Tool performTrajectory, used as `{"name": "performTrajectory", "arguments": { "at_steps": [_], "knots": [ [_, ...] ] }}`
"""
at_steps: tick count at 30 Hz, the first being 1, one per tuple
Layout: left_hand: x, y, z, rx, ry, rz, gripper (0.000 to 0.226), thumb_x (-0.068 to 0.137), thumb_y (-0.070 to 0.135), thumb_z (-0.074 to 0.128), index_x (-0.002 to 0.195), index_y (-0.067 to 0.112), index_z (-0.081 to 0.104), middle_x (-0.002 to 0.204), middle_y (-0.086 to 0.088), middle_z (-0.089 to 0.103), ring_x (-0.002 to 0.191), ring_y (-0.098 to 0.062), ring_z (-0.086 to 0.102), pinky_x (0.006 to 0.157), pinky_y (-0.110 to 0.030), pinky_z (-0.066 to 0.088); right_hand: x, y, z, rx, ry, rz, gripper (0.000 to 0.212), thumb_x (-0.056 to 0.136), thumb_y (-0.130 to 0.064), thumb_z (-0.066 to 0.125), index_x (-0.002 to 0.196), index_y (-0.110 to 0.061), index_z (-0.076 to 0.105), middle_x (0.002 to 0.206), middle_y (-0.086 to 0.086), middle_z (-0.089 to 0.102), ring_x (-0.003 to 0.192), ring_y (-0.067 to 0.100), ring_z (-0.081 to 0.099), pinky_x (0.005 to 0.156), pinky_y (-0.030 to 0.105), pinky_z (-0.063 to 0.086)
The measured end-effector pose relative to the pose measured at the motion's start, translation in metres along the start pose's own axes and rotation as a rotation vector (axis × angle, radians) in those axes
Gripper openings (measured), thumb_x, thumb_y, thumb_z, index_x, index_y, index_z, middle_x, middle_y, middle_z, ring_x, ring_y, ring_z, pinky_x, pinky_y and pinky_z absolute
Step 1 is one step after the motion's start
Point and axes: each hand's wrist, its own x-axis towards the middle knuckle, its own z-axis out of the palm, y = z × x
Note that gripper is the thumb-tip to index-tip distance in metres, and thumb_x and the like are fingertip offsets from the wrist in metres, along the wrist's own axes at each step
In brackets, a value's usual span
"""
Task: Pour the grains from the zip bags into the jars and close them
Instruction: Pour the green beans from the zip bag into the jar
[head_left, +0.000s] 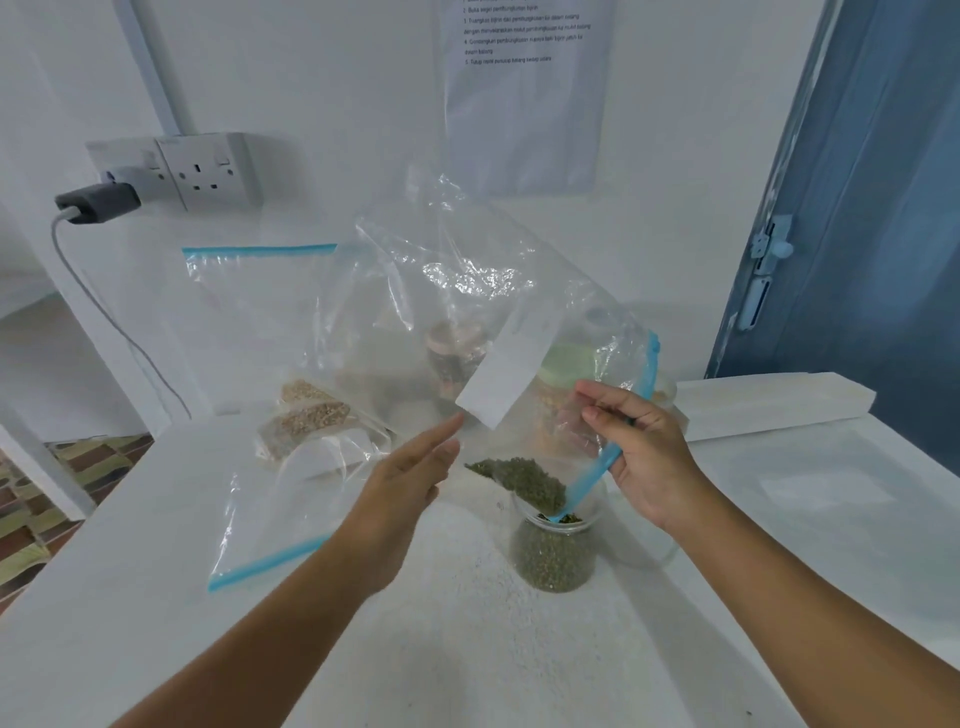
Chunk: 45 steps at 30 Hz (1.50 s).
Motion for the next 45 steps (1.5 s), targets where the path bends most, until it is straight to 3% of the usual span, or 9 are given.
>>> {"name": "performTrajectory", "arguments": {
  "at_steps": [4,7,11,14,20,25,32,45],
  "knots": [
    [0.015,0.003,0.003,-0.076,0.059,0.067,0.025,0.098,0.020,0.069,0.117,0.032,0.080,0.126,0.010,0.074,0.126,-0.017,0.063,0.120,-0.045,0.039,-0.002,-0.004,0.002,-0.009,0.000,-0.002,0.035,0.096,0.010,0.059,0.101,-0.015,0.084,0.115,0.012,0.077,0.103,0.024,0.076,0.082,0.034,0.064],
    [0.023,0.012,0.004,-0.096,0.137,0.150,0.026,0.098,0.005,0.066,0.113,0.021,0.081,0.120,0.005,0.076,0.123,-0.021,0.066,0.113,-0.039,0.047,-0.002,-0.008,0.004,0.031,0.003,-0.007,0.035,0.096,0.009,0.060,0.098,-0.017,0.085,0.116,0.009,0.078,0.105,0.025,0.076,0.085,0.035,0.064],
    [0.027,0.021,0.004,-0.110,0.129,0.214,0.025,0.099,0.001,0.064,0.114,0.015,0.079,0.117,-0.001,0.077,0.113,-0.017,0.071,0.100,-0.030,0.054,-0.005,-0.013,0.004,0.068,-0.001,-0.015,0.035,0.095,0.008,0.059,0.099,-0.016,0.084,0.115,0.007,0.078,0.103,0.023,0.076,0.084,0.034,0.064],
    [0.027,0.023,0.006,-0.111,0.123,0.230,0.026,0.097,-0.003,0.064,0.111,0.013,0.079,0.111,-0.003,0.079,0.105,-0.016,0.074,0.093,-0.024,0.057,-0.007,-0.013,0.002,0.077,0.008,-0.011,0.034,0.095,0.007,0.060,0.098,-0.017,0.084,0.114,0.005,0.078,0.104,0.022,0.076,0.091,0.039,0.063],
    [0.028,0.026,0.007,-0.122,0.121,0.255,0.024,0.098,-0.003,0.062,0.111,0.011,0.078,0.096,-0.004,0.079,0.092,-0.016,0.074,0.097,-0.034,0.059,-0.006,-0.015,0.004,0.066,-0.005,-0.025,0.028,0.085,-0.002,0.067,0.100,-0.018,0.085,0.119,0.006,0.077,0.105,0.024,0.075,0.095,0.041,0.061],
    [0.028,0.032,0.005,-0.127,0.117,0.285,0.025,0.099,-0.004,0.062,0.112,0.009,0.077,0.097,-0.009,0.079,0.092,-0.021,0.075,0.099,-0.039,0.059,-0.007,-0.022,0.007,0.091,-0.024,-0.048,0.038,0.096,0.009,0.057,0.098,-0.018,0.085,0.114,0.004,0.078,0.097,0.019,0.077,0.078,0.031,0.063],
    [0.031,0.037,0.001,-0.126,0.117,0.329,0.021,0.097,-0.001,0.067,0.106,0.012,0.081,0.090,-0.018,0.074,0.095,-0.033,0.071,0.100,-0.049,0.058,-0.007,-0.026,0.011,0.111,-0.030,-0.051,0.034,0.097,0.008,0.058,0.106,-0.014,0.081,0.116,0.006,0.077,0.099,0.023,0.077,0.083,0.034,0.064],
    [0.027,0.041,0.005,-0.040,0.145,0.384,0.022,0.086,-0.005,0.076,0.102,0.009,0.081,0.102,-0.011,0.080,0.103,-0.032,0.075,0.099,-0.039,0.058,-0.006,-0.013,-0.001,0.060,-0.005,-0.053,0.026,0.084,-0.001,0.068,0.099,-0.015,0.084,0.115,0.010,0.077,0.106,0.025,0.075,0.092,0.040,0.062]
  ]
}}
